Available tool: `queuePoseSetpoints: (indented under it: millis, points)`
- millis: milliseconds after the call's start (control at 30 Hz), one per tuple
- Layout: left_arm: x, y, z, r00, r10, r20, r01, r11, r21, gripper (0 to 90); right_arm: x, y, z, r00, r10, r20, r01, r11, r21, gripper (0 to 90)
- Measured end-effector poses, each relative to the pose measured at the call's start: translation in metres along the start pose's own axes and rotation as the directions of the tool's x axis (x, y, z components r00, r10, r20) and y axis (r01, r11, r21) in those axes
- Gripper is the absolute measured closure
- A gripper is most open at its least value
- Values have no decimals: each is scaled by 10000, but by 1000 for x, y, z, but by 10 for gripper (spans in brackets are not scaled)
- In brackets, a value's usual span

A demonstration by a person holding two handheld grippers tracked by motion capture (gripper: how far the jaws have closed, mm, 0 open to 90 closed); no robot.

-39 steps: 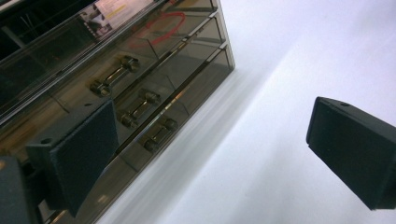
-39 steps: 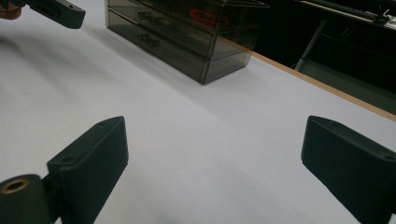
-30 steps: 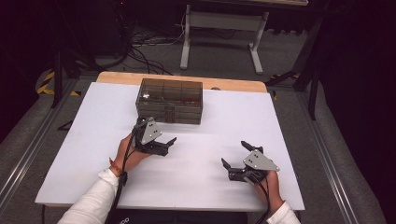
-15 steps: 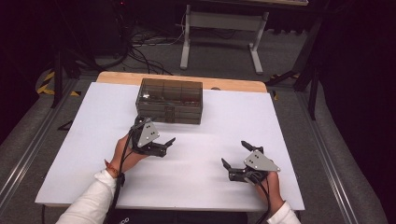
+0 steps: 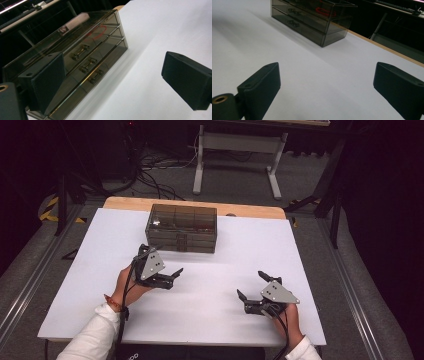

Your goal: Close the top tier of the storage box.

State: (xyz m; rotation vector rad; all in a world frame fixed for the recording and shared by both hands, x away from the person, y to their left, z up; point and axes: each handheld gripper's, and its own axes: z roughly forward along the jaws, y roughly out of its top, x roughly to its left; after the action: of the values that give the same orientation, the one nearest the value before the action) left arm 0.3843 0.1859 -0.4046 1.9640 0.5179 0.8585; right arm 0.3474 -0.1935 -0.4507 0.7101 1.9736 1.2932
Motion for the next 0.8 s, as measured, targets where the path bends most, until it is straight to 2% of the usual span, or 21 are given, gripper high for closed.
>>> queuePoseSetpoints:
  millis: [33, 200, 800]
  points:
    - [0, 0, -1, 9999, -98, 53, 98, 10000, -12, 62, 0, 0, 0, 10000, -5, -13, 5, 10000, 9, 80]
    - [1, -3, -6, 10000, 45, 16, -45, 10000, 73, 63, 0, 0, 1, 10000, -12, -34, 12, 10000, 18, 80]
    - [0, -17, -27, 9997, 35, -250, -28, 9995, 303, 63, 1, 0, 0, 10000, 10, -25, -10, 10000, 7, 80]
